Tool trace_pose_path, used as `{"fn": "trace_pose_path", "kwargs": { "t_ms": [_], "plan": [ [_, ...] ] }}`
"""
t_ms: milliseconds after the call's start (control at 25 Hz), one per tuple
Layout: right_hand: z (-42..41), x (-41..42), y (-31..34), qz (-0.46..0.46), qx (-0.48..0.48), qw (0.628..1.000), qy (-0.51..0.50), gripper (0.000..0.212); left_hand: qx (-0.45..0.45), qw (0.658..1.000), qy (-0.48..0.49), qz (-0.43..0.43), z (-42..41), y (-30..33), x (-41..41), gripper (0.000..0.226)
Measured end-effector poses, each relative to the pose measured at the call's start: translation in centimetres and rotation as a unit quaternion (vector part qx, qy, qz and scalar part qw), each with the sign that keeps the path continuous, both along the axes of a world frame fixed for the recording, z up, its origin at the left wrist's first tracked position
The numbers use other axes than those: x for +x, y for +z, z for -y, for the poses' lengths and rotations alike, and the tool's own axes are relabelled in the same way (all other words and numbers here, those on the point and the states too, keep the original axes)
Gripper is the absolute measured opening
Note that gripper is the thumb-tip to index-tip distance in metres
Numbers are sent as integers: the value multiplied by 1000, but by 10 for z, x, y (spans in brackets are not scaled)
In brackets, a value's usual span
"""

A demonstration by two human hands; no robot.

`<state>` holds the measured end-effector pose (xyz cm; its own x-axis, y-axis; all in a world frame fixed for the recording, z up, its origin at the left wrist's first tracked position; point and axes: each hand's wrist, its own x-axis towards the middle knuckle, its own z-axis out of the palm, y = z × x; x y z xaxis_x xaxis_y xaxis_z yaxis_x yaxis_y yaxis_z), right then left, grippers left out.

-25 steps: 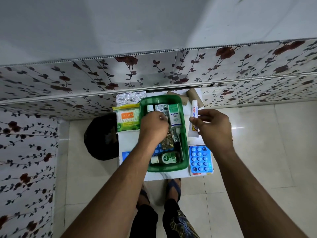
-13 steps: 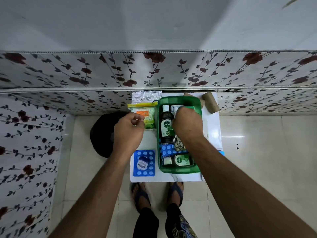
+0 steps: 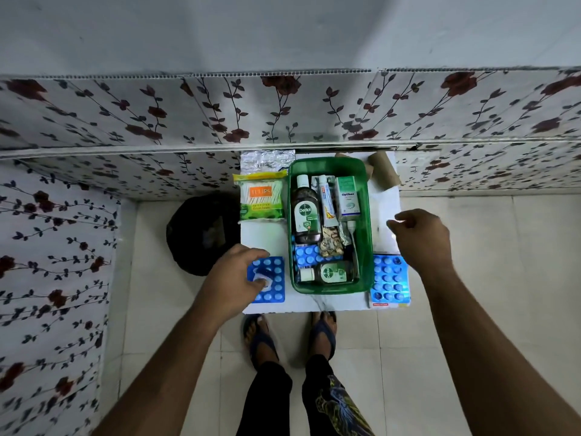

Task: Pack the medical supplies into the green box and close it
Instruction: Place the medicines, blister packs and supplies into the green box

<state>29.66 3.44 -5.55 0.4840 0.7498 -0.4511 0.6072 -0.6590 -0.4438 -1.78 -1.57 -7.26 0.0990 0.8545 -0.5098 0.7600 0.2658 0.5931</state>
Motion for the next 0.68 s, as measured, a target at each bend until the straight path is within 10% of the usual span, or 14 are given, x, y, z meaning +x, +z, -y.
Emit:
{"fn": "trace_pose_path", "kwargs": {
  "t_ms": [480, 680],
  "plan": [
    [-16, -8, -51, -61, -27, 998, -13, 35, 29, 984, -150, -91, 13, -19, 6, 50],
    [-7, 3, -32, -109, 26, 991, -70, 36, 122, 989, -53, -60, -4, 43, 8, 44]
  ]
}}
